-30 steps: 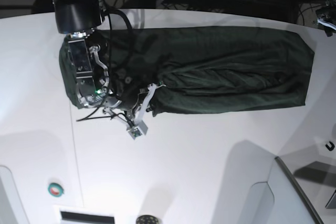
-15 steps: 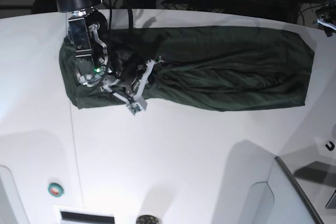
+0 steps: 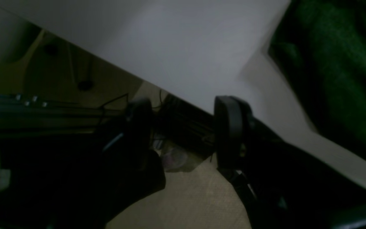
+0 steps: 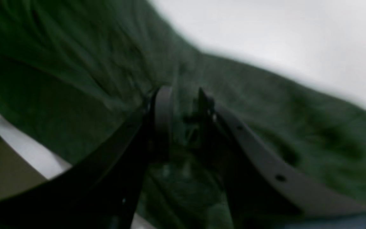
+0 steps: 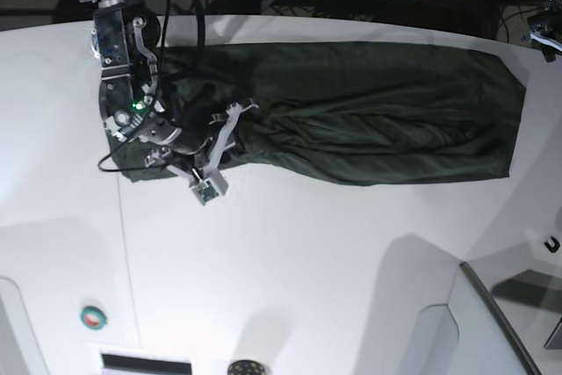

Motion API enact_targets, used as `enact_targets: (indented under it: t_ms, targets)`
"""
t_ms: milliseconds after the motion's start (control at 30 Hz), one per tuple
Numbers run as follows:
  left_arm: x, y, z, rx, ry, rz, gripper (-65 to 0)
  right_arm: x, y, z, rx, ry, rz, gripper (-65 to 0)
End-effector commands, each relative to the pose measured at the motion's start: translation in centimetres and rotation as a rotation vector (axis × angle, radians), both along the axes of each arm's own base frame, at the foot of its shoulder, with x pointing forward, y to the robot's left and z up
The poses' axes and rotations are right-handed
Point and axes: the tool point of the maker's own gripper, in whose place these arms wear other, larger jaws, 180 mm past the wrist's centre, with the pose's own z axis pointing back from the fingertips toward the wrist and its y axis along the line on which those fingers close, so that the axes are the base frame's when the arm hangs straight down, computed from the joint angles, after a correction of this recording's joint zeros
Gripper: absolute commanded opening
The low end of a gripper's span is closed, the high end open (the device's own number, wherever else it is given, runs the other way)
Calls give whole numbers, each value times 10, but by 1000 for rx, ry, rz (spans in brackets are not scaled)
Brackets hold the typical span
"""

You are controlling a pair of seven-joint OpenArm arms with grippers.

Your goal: Layout the t-shirt on the table in an organized manner, then fold the t-shirt properly

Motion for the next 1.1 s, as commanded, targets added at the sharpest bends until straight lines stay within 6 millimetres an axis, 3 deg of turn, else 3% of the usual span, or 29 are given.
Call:
enact_targets:
  t_ms: [0,67,267,367,433,500,567,700,733,933,1067]
  targets:
    - [8,13,19,52,-32,-9,-352,8,2,17,27,-57,-7,-522]
    - [9,13,21,54,-39,-11,-352,11,-4,26,32,-87,-26,-524]
    - [18,10,33,79,-65,-30,-352,40,-56,30,24,-118,-188,-527]
    - [29,10,36,77,-93,-29,-354,48,-87,12,-9,-73,-244,-591]
    - [39,6,33,60,-118,-20,-355,55,-98,-8,-27,-15,-249,-650]
    - [49,-4,25,27,-149,-8,-362,59,-108,-29,-39,43,-256,-645]
    - [68,-18,19,0,-167,-34,-425,61,-111,-40,-28,61,-267,-644]
    - [95,-47,-2,-60,-144,-112,-635,61,-120,-57,-28,97,-283,-644]
    - [98,-52,-12,-82,-130,-116,-650,62,-121,-60,-28,107,-286,-644]
    - [81,-37,-44,-48,26,-70,-650,66,-140,-74,-31,115,-350,-644]
    - [77,-34,-45,-27,54,-77,-650,74,-166,-74,-66,80,-486,-644]
